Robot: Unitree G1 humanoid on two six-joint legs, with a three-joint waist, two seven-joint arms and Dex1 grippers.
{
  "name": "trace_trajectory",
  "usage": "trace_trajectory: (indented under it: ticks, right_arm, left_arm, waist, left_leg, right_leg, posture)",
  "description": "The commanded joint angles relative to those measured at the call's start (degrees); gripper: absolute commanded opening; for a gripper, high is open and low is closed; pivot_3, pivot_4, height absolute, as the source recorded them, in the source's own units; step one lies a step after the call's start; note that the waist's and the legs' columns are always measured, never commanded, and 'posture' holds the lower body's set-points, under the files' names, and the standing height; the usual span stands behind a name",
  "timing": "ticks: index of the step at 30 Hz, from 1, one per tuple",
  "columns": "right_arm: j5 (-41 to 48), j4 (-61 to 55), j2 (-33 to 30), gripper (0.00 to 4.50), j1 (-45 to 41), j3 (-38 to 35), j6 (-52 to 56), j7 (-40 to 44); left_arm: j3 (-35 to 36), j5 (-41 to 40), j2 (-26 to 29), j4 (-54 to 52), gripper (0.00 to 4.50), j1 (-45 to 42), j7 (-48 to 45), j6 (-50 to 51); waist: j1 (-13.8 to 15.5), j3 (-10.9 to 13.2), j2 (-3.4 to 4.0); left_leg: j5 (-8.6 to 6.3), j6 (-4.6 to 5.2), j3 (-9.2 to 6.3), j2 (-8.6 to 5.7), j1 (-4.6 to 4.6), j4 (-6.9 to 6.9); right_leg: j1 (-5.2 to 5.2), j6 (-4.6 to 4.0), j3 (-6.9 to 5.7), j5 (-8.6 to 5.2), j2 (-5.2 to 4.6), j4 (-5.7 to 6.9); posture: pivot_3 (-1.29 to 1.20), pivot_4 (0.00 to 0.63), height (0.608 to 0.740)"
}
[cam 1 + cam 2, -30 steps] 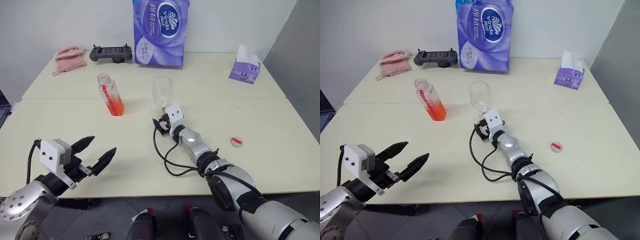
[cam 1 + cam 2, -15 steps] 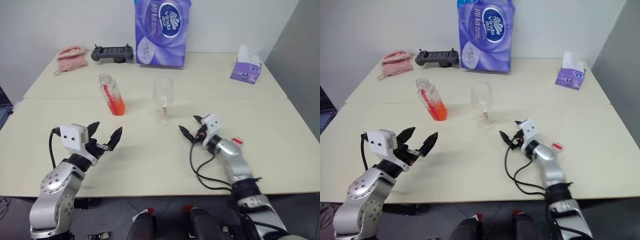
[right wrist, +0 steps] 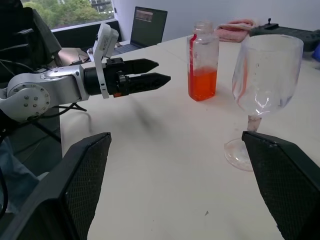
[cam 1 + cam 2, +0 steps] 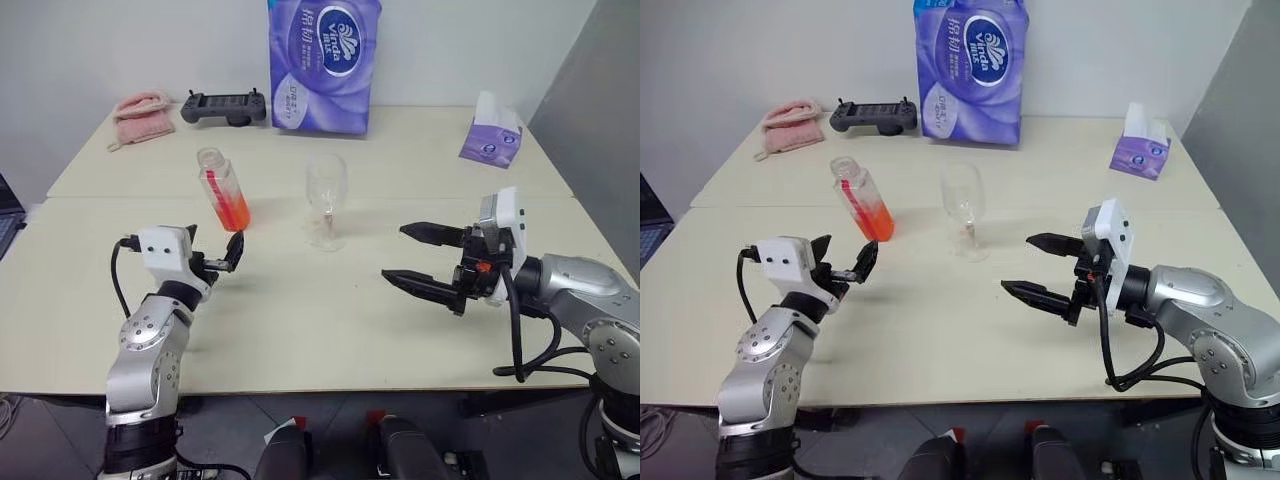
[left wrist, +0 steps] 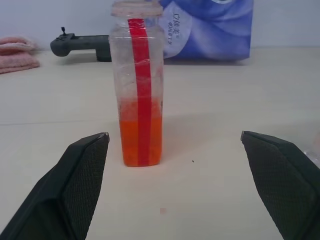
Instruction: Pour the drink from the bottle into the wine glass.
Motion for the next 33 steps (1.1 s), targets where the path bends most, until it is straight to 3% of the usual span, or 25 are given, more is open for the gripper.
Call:
trace_trajectory:
  ticks: [1,12,33]
  right_arm:
    - [2.6,-3.0,0.9,4.46,-2.0,-0.9,0.5,-3.2]
    - [5.7,-4.8,1.6,4.46,-2.4,-0.5,1.0,-9.2]
    - [5.3,-7.3,1.5,4.46,-0.5,-0.2,-0.1,-12.2]
  left_arm:
    - [0.0,1.5,0.0,1.1,4.50,-2.4,1.0,-2.2]
    - [-0.2,2.8,0.5,14.5,4.50,-10.6,-1.2,-8.3]
    - [-1.3,8.3,2.7,55.5,4.50,-31.3,-5.3,-27.3]
  waist:
    - [0.0,0.0,0.00]
    - [0.2,0.0,0.00]
    - [0.5,0.0,-0.01]
  left_leg:
    - [0.00,0.00,-0.03,0.00,-0.01,0.00]
    - [0.00,-0.01,-0.01,-0.04,-0.06,0.03]
    - [0.01,0.00,-0.06,-0.20,-0.11,0.05]
  right_leg:
    - [0.00,0.00,0.00,0.00,0.00,0.00]
    - [-0.03,0.00,-0.04,0.00,-0.01,0.00]
    - [-0.05,0.02,-0.12,0.01,0.00,0.02]
  posture:
    - [0.00,0.150,0.740]
    - [0.00,0.150,0.740]
    - [0.00,0.150,0.740]
